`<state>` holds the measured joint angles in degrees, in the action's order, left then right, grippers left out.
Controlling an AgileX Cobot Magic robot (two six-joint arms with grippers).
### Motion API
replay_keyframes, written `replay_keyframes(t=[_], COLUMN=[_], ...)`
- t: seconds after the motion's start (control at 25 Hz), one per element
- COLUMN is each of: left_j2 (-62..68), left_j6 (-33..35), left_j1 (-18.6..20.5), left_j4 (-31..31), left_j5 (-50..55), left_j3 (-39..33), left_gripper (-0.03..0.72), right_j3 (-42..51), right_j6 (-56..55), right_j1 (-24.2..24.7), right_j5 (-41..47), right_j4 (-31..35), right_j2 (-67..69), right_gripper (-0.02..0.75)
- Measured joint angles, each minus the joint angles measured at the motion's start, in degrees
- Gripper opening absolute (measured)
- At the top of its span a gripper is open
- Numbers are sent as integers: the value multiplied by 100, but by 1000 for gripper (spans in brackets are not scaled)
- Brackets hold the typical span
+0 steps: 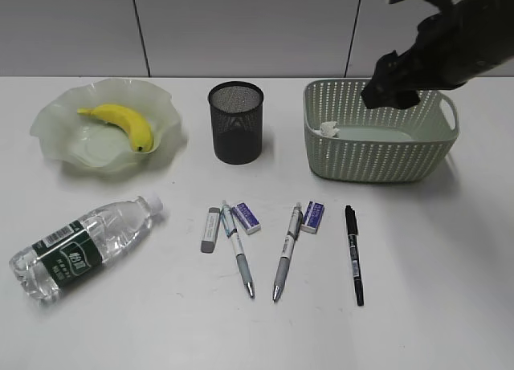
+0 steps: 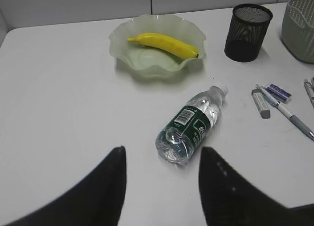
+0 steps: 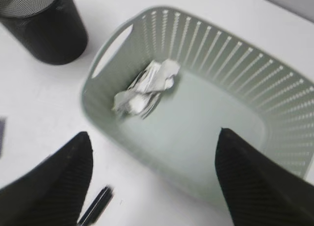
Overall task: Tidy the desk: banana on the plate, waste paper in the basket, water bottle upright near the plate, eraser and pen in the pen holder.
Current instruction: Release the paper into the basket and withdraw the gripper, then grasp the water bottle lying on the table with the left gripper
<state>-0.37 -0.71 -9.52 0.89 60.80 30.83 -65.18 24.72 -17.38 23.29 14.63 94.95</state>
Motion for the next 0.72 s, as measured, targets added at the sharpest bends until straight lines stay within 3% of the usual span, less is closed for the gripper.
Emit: replay_keyframes(t=[0.12, 0.28, 0.44, 0.72], left_j2=[0, 0, 0, 0], left_j6=[0, 0, 0, 0], left_j1=[0, 0, 0, 0], left_j4=[0, 0, 0, 0], left_j5=[0, 0, 0, 0], left_j3=[0, 0, 0, 0], left_gripper=[361, 361, 361, 361], right_j3=[2, 334, 988, 2239], right_j6=[-642, -1692, -1985, -2042], right_j1=[0, 0, 0, 0], right_j5=[1373, 2521, 3098, 3786], right_j4=[-268, -1088, -1463, -1463], right_j2=[-713, -1657, -2903, -5369], right_gripper=[560, 537, 531, 531])
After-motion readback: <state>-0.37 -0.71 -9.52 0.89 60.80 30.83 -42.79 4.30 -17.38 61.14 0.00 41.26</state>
